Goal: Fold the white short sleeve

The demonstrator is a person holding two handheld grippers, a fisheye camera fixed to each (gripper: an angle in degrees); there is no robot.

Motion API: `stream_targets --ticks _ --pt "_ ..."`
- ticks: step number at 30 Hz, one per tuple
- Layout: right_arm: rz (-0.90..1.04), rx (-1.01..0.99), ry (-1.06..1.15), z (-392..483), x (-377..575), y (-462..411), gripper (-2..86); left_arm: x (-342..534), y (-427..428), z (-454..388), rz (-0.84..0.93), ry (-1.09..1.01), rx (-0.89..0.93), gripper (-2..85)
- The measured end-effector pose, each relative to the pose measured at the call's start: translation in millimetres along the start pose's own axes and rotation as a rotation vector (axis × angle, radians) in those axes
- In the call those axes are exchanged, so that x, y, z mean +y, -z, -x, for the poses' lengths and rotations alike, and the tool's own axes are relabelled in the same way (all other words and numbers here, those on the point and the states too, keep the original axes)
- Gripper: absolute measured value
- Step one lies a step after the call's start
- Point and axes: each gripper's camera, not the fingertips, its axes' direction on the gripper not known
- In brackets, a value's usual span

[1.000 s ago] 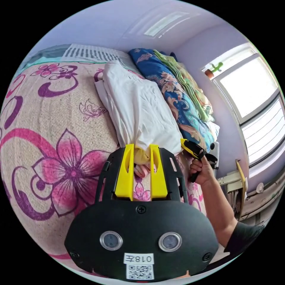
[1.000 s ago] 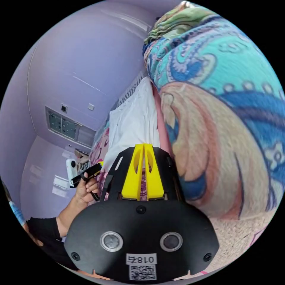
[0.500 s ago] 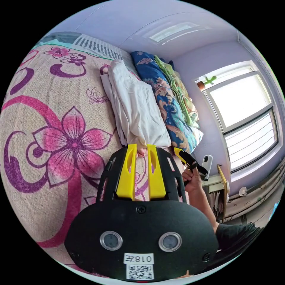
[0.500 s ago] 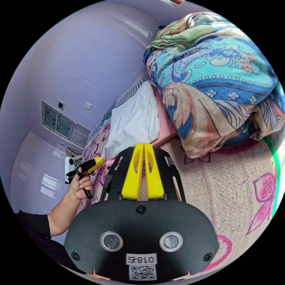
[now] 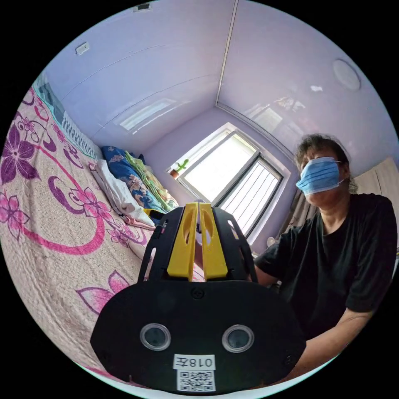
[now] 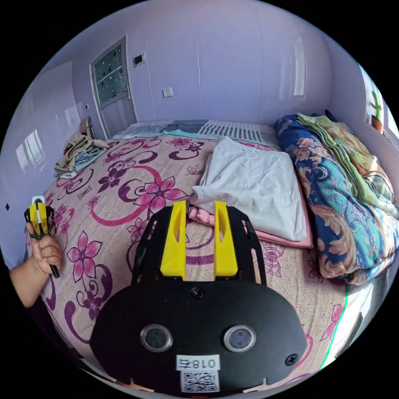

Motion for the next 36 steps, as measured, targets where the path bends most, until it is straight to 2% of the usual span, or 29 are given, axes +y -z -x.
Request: stream_targets --ticks 2,5,7,9,15,21,23,25,27,33,36 --pt "0.010 0.068 0.035 24.7 -20.1 -11.1 10.2 -1.0 17.2 14.6 -0.050 -0.075 0.019 -0.7" --pt "0.042 0.239 0.111 60.8 -50.8 -33.7 8.6 -2.1 12.5 28.8 -0.008 -0.184 0.018 -0.9" --pt "0.136 0.315 0.151 75.8 -68.2 -59.7 8.1 17.8 12.5 38.6 -0.007 -0.180 0.018 -0.9" --pt "0.247 0.317 0.166 82.1 -73.9 -77.8 6.1 39.1 21.5 41.7 -0.076 -0.169 0.044 -1.0" --pt "0.244 0.361 0.256 121.7 -72.9 -66.4 2.1 72.4 1.1 28.3 -0.071 -0.185 0.041 -1.0" --pt "0.249 0.364 0.333 150.7 -86.9 -70.6 7.1 102.1 -19.8 18.8 -0.074 -0.172 0.036 -1.0" --pt "0.212 0.332 0.337 159.0 -94.9 -60.6 7.6 112.7 -28.0 15.1 -0.075 -0.169 0.034 -1.0" --pt "0.091 0.352 0.333 168.2 -103.4 -42.9 7.1 120.2 -34.1 12.8 -0.076 -0.166 0.032 -1.0" --pt "0.072 0.374 0.332 171.8 -113.8 -42.5 6.7 127.5 -40.5 10.7 -0.076 -0.161 0.029 -1.0" --pt "0.239 0.398 0.344 167.3 -158.8 -89.7 4.4 148.6 -60.4 4.7 -0.075 -0.147 0.021 -1.0" --pt "0.331 0.332 0.295 150.1 -176.9 -112.1 5.2 157.7 -69.0 1.5 -0.078 -0.145 0.019 -1.0"
